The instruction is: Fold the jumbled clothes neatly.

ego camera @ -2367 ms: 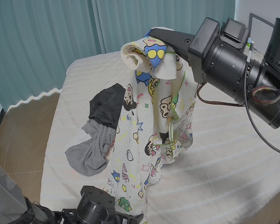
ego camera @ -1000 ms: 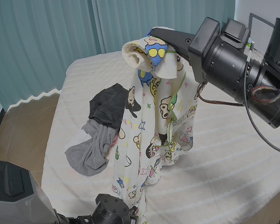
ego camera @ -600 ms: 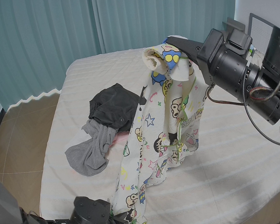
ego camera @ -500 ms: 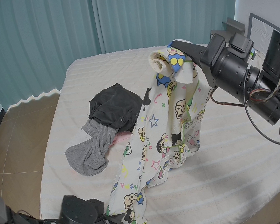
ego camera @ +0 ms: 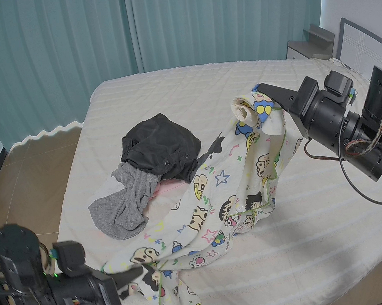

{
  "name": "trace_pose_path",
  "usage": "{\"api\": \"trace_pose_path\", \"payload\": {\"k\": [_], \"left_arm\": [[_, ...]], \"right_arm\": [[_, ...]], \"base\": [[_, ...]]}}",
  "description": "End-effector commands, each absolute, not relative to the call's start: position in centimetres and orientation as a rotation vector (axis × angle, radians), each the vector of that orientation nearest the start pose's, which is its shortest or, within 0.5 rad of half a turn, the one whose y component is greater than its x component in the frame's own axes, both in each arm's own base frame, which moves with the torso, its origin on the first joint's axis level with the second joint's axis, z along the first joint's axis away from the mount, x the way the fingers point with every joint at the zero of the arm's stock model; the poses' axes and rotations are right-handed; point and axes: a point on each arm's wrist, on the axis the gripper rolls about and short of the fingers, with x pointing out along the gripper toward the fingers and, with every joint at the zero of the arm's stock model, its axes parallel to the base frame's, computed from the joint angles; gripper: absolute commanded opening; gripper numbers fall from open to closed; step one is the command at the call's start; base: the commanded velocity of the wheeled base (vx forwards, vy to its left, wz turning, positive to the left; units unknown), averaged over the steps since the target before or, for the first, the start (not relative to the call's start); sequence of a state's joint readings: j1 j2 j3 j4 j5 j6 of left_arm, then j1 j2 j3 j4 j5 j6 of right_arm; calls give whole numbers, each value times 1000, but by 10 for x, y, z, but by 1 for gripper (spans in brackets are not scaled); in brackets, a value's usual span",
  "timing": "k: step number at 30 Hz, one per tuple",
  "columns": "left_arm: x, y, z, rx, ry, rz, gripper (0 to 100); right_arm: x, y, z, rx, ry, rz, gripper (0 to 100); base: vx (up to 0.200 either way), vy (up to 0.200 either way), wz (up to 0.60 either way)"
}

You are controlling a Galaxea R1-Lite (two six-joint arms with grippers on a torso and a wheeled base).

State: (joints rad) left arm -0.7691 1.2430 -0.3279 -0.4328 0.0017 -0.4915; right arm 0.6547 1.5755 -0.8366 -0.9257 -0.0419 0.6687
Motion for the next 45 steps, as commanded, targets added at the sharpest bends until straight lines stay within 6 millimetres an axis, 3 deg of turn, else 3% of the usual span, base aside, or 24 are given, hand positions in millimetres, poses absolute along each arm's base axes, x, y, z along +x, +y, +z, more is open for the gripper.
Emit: {"api": "trace_pose_path", "payload": {"k": [1, 3, 4, 6, 16, 21, 25, 40, 45], "left_arm": [[112, -73, 223, -401, 439, -509, 0], [112, -71, 228, -372, 446, -493, 0], [112, -68, 249, -385, 385, -487, 0], [114, -61, 259, -415, 364, -432, 0], [115, -50, 274, -306, 216, -343, 0], [116, -49, 277, -274, 159, -305, 0], [116, -49, 273, -269, 174, -295, 0], [103, -43, 269, -273, 156, -296, 0], [100, -43, 265, -272, 159, -296, 0]], "right_arm": [[204, 150, 252, 702, 51, 626, 0], [200, 147, 250, 698, 65, 620, 0], [195, 142, 250, 698, 64, 620, 0], [187, 134, 252, 702, 49, 617, 0], [144, 98, 289, 742, -93, 648, 0], [129, 88, 295, 755, -140, 659, 0], [125, 85, 294, 757, -140, 662, 0], [124, 84, 288, 749, -123, 664, 0], [125, 84, 287, 748, -120, 662, 0]], "base": [[0, 0, 0], [0, 0, 0], [0, 0, 0], [0, 0, 0], [0, 0, 0], [0, 0, 0], [0, 0, 0], [-200, 0, 0], [0, 0, 0]]}}
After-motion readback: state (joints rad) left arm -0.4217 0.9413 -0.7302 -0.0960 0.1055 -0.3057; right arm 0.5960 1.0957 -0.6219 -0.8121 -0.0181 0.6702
